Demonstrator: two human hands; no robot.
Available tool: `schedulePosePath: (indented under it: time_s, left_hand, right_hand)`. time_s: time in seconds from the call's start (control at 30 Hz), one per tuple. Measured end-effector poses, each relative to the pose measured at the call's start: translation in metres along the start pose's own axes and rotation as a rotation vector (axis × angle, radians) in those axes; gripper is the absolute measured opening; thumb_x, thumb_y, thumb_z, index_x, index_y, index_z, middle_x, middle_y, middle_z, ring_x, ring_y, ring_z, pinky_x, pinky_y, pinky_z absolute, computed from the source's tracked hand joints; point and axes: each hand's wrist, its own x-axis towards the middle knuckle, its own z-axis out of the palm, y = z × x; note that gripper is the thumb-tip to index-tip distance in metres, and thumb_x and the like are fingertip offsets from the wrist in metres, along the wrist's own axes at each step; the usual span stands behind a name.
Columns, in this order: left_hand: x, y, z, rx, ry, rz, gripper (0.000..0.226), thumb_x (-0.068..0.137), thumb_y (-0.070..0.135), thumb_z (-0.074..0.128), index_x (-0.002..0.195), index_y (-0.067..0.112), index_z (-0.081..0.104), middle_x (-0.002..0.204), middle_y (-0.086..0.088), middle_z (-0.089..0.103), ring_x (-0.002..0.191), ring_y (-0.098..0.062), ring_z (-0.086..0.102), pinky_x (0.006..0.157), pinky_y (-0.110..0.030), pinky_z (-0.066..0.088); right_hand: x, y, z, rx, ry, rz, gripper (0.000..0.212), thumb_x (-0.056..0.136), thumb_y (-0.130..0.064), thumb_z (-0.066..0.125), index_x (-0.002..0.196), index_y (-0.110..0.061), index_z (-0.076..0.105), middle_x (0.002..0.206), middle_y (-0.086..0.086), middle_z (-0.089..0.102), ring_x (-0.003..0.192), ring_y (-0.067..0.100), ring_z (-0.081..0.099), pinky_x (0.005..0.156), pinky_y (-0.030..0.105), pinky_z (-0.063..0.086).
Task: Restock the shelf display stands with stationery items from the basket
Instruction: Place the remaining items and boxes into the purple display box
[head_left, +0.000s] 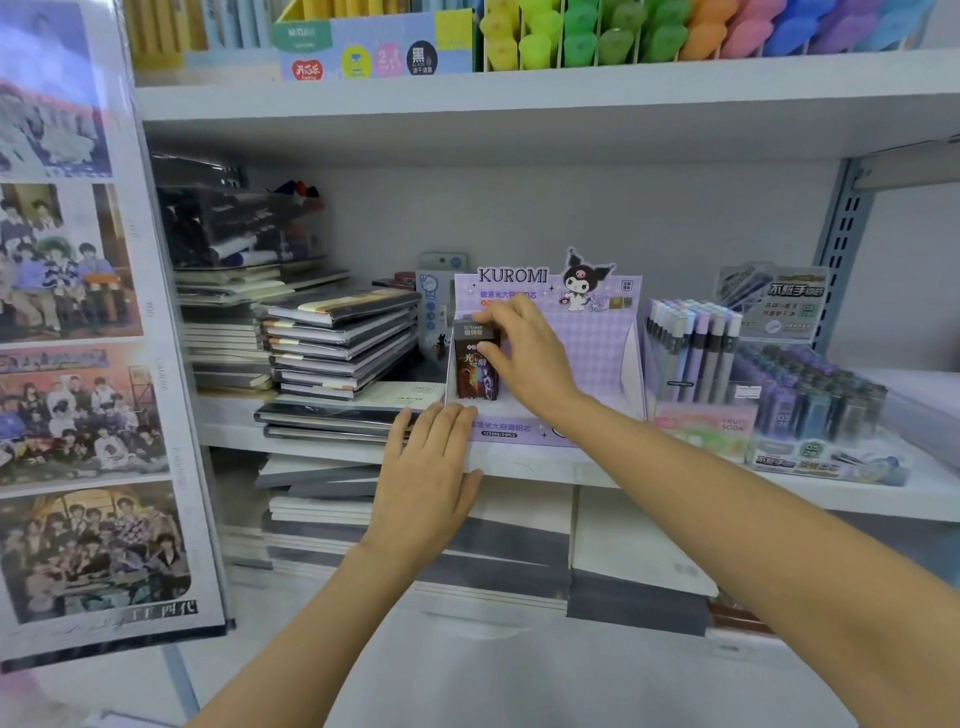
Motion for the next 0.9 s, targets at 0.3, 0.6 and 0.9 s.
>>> schedulePosePath:
  time_s: [0.3, 0.6, 0.9]
  left_hand:
    - [-0.004, 0.015, -0.002, -0.047, 0.08, -0.016, 0.056, 0.085, 0.021, 0.064, 0.136, 0.003, 0.049, 0.144, -0.016, 0.045, 0.136, -0.038, 0.037, 0.115, -0.055, 0.023]
    - [-0.094, 0.093, 0.063, -0.256, 0.018, 0.266, 0.02, 0.07, -0.003, 0.061, 0.088, 0.006, 0.065, 0.088, -0.009, 0.062, 0.077, -0.03, 0.057, 0.066, -0.034, 0.038]
    - [-0.276, 0.146, 0.172, -0.35, -0.826, 0.047, 0.046, 0.07, 0.015, 0.082, 0.114, 0.015, 0.069, 0.127, -0.008, 0.064, 0.115, -0.027, 0.062, 0.093, -0.036, 0.052]
  right_hand:
    - [-0.039, -0.008, -0.038, 0.124, -0.005, -0.05, 0.032, 0.093, -0.017, 0.06, 0.125, -0.015, 0.06, 0.114, -0.002, 0.053, 0.095, 0.012, 0.055, 0.083, 0.025, 0.047]
    - [-0.237, 0.045, -0.032, 0.283, -0.147, 0.129, 0.013, 0.089, 0.0, 0.052, 0.083, -0.004, 0.062, 0.059, 0.009, 0.058, 0.049, 0.025, 0.054, 0.05, 0.045, 0.045]
    - [-0.431, 0.121, 0.03, 0.278, -0.729, 0.717, 0.013, 0.097, -0.017, 0.049, 0.105, -0.021, 0.06, 0.078, -0.006, 0.065, 0.06, 0.003, 0.059, 0.062, 0.024, 0.051]
